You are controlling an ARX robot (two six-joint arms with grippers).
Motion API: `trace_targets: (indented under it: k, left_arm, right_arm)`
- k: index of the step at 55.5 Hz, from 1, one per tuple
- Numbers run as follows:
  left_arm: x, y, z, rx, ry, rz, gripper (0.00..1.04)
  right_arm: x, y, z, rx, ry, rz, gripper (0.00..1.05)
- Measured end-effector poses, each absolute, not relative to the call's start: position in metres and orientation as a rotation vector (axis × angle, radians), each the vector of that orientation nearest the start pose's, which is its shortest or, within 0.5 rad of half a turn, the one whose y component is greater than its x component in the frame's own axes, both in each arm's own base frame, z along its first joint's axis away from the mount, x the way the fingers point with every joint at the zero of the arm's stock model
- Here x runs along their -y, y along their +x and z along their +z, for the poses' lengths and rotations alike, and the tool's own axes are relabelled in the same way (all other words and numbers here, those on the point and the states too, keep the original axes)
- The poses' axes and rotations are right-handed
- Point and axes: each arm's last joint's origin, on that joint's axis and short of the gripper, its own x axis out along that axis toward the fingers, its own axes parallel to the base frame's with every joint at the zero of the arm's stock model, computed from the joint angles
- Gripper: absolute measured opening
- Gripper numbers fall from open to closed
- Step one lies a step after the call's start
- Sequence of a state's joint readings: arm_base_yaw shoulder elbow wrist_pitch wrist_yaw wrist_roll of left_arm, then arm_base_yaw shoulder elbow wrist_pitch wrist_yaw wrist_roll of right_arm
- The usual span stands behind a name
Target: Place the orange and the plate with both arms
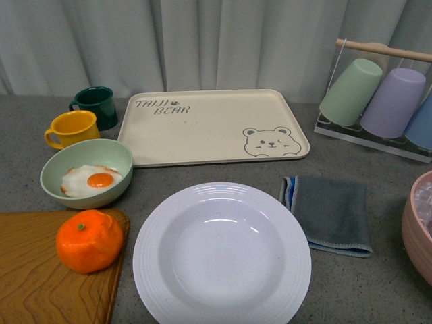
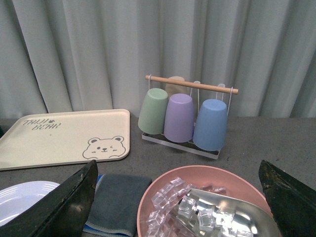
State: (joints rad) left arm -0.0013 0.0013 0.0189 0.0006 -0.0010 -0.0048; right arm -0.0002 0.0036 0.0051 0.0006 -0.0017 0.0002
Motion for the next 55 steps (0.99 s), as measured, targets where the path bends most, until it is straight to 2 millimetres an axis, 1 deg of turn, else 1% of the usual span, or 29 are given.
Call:
trace_targets:
  k: [32,34,36,38,42,48,51,55]
  left_arm:
    - [0.000,0.097,0.170,0.016,-0.007,0.002,0.98]
    - [0.001,0.098,0.168,-0.105,-0.047,0.035,0.98]
    - [0.004,0.103,0.163,-0.275,-0.070,0.061,0.98]
    - [0.009,0.111,0.156,-0.354,-0.082,0.024,0.98]
    - [0.018,0.126,0.151,-0.436,-0.090,-0.041,0.98]
    - [0.024,0.164,0.142,-0.523,-0.103,-0.055,0.98]
    - [0.030,0.185,0.134,-0.598,-0.074,-0.103,0.98]
    - [0.036,0.202,0.121,-0.684,-0.065,-0.133,0.98]
  right_arm:
    - [0.000,0.098,0.165,0.002,0.000,0.002,0.95]
    - [0.000,0.098,0.165,0.002,0.000,0.002,0.95]
    - [0.000,0.098,0.165,0.002,0.000,0.002,0.95]
    - [0.000,0.098,0.165,0.002,0.000,0.002,0.95]
    - [0.000,0.098,0.165,0.002,0.000,0.002,0.95]
    - [0.000,0.098,0.165,0.002,0.000,0.002,0.95]
    - [0.000,0.098,0.165,0.002,0.000,0.002,0.95]
    - [0.000,0.098,0.165,0.002,0.000,0.002,0.95]
